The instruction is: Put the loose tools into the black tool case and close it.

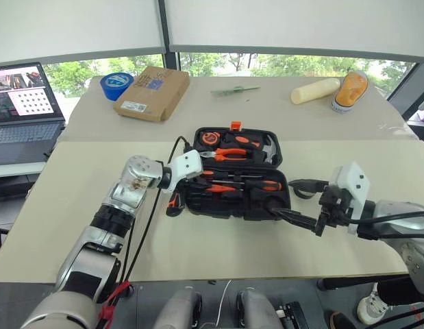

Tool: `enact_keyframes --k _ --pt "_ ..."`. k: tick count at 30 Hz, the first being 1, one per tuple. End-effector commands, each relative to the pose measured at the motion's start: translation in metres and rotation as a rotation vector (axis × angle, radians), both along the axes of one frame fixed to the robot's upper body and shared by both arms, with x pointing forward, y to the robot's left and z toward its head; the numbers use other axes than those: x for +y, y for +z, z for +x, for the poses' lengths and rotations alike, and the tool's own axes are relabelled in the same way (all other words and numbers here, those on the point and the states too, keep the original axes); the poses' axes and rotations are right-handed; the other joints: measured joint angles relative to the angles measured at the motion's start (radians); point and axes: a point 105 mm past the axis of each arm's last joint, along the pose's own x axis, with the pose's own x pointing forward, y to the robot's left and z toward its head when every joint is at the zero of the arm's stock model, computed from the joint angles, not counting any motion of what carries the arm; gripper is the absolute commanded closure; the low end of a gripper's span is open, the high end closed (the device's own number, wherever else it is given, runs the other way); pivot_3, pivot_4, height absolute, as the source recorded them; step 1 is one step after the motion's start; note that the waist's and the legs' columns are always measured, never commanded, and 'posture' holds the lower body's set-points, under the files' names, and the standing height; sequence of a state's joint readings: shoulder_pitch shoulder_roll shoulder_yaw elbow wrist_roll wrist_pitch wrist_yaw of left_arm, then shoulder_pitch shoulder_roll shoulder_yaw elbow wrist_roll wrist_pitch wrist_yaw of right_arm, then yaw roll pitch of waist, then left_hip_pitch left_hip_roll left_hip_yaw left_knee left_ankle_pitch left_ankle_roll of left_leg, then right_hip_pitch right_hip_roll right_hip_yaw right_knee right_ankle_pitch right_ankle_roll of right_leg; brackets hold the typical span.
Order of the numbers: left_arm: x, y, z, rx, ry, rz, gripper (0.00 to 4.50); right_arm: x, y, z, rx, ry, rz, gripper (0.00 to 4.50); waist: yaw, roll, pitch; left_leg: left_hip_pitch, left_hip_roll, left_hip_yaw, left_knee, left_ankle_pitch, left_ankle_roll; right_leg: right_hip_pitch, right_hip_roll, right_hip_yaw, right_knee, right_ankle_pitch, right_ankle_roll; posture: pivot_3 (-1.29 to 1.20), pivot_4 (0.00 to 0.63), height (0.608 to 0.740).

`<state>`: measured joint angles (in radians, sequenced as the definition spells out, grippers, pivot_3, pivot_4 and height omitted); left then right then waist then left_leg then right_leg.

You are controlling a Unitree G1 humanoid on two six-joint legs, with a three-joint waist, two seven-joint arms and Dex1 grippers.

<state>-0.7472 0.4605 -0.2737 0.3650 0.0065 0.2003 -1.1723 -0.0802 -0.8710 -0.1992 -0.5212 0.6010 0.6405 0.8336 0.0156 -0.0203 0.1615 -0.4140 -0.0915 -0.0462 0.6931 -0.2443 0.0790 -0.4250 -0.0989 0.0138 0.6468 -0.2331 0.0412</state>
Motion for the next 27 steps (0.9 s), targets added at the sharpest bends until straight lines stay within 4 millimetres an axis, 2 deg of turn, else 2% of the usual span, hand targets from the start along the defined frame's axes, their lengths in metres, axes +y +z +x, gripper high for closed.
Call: enact_keyframes --k 1,8,10,12,15,17,19,21,22,23,25,27 --pt "0.001 -0.006 0.003 0.004 0.035 0.021 4.44 0.005 0.008 0.0 -0.047 0.026 0.004 0.0 0.003 0.0 0.0 0.0 0.0 0.0 0.0 0.0 0.0 0.0 0.0 0.0 0.0 0.0 0.0 0.0 0.15 0.738" --pt "0.001 -0.015 0.003 0.026 0.04 0.026 4.44 0.005 0.009 0.0 -0.048 0.027 0.003 0.0 0.006 0.0 0.0 0.003 0.0 0.0 0.0 0.0 0.0 0.003 0.0 0.0 0.0 0.0 0.0 0.0 0.15 0.738" --pt "0.003 -0.009 0.003 0.018 0.051 0.007 4.44 0.005 0.009 0.001 -0.048 0.029 0.003 0.0 0.006 0.0 0.0 0.003 0.0 0.0 0.0 0.0 0.0 0.003 0.0 0.0 0.0 0.0 0.0 0.0 0.15 0.738" --pt "0.009 0.005 0.004 -0.006 0.079 -0.028 4.44 0.007 0.009 0.001 -0.052 0.038 0.002 0.0 0.005 0.0 0.0 0.003 0.0 0.0 0.0 0.0 0.0 0.003 0.0 0.0 0.0 0.0 0.0 0.0 0.15 0.738" --pt "0.028 0.039 -0.001 -0.027 0.149 -0.124 3.78 0.009 0.012 0.004 -0.066 0.06 -0.003 0.0 -0.005 0.0 0.0 0.002 0.0 0.0 0.0 0.0 0.0 0.001 0.0 0.001 0.0 0.0 0.0 0.0 0.15 0.738" --pt "0.049 0.061 -0.011 -0.043 0.229 -0.191 3.02 0.011 0.014 0.008 -0.074 0.08 -0.005 0.0 -0.011 0.0 0.0 0.001 0.001 0.0 -0.001 0.0 -0.001 -0.001 0.001 0.001 0.001 0.0 0.0 0.0 0.15 0.738" --pt "0.071 0.073 -0.023 -0.043 0.326 -0.231 2.26 0.013 0.015 0.011 -0.07 0.11 -0.008 0.0 -0.016 0.0 0.0 0.0 0.001 0.0 -0.001 0.0 -0.002 -0.003 0.001 0.001 0.001 0.0 0.0 0.0 0.15 0.738" --pt "0.092 0.074 -0.034 -0.033 0.418 -0.237 1.4 0.014 0.014 0.013 -0.064 0.137 -0.017 0.0 -0.019 0.001 0.0 0.0 0.002 0.0 -0.002 0.0 -0.003 -0.003 0.0 0.002 0.001 0.0 0.0 0.0 0.15 0.738" --pt "0.101 0.072 -0.04 -0.023 0.459 -0.231 1.11 0.014 0.014 0.014 -0.061 0.149 -0.021 0.0 -0.018 0.001 0.0 0.001 0.002 0.0 -0.002 -0.001 -0.003 -0.003 0.001 0.001 0.001 0.0 0.0 0.0 0.15 0.738" --pt "0.114 0.066 -0.046 -0.006 0.522 -0.218 0.62 0.015 0.014 0.015 -0.051 0.165 -0.02 0.0 -0.019 0.001 0.0 0.002 0.002 0.0 -0.003 -0.001 -0.003 -0.002 0.002 0.001 0.001 0.0 0.0 0.0 0.15 0.738" --pt "0.142 0.049 -0.06 0.05 0.662 -0.188 0.02 0.018 0.015 0.014 -0.025 0.218 -0.014 0.0 -0.018 0.001 0.0 0.003 0.002 0.0 -0.003 -0.001 -0.003 -0.001 0.002 0.001 0.0 0.0 0.0 0.0 0.15 0.738" --pt "0.154 0.038 -0.07 0.086 0.734 -0.167 0.02 0.02 0.016 0.014 -0.022 0.252 -0.021 0.0 -0.015 0.001 0.0 0.004 0.002 0.0 -0.003 -0.001 -0.003 0.0 0.002 0.001 0.0 0.0 0.0 0.0 0.15 0.738"
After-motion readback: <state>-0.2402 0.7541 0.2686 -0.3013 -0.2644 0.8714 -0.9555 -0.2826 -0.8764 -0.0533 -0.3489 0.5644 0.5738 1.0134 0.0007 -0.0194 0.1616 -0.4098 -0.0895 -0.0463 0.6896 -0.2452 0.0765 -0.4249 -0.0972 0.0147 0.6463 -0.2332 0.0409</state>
